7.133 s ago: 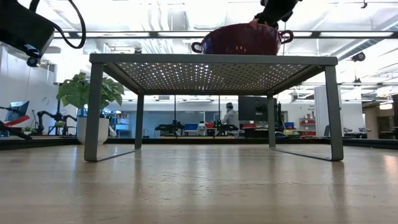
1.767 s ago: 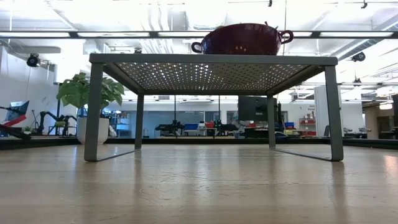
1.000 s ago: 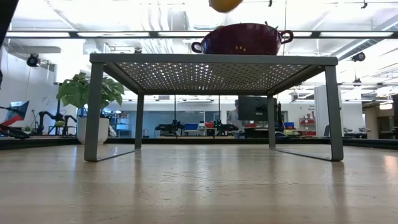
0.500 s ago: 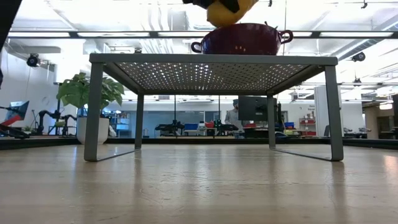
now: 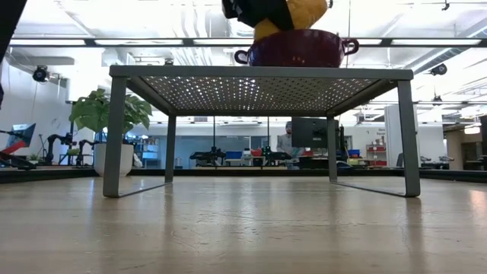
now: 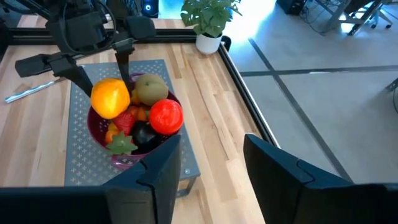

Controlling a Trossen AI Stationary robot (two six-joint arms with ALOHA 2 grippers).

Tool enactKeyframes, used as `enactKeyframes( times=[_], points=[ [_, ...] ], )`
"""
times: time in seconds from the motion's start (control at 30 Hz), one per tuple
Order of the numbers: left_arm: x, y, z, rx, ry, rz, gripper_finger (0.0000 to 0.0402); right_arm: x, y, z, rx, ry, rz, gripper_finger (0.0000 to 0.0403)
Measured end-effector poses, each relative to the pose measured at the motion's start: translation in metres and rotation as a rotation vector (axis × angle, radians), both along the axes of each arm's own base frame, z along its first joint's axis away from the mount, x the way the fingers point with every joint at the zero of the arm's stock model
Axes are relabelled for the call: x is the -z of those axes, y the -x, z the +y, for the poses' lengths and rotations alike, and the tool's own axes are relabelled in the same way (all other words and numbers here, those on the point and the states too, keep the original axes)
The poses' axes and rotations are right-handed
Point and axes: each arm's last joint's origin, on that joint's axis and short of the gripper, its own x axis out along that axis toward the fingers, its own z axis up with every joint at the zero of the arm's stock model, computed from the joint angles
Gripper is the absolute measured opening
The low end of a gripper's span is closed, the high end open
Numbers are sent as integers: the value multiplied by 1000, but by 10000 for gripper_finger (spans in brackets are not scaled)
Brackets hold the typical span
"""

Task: Pick & Place Fruit
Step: Put the mango in the purple strainer bowl on the shelf

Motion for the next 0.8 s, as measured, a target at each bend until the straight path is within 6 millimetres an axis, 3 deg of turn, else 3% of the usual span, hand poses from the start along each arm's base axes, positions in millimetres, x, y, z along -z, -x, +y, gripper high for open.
enactKeyframes(
  times=[0.23,0.57,0.8],
  points=[
    [-1,-1,0,8,-5,-14,220,0,0,0,0,0,1,150],
    [-1,-1,0,21,0,-9,280,0,0,0,-6,9,5,113],
    [-2,-1,0,29,-5,-12,292,0,0,0,-7,8,4,96]
  ],
)
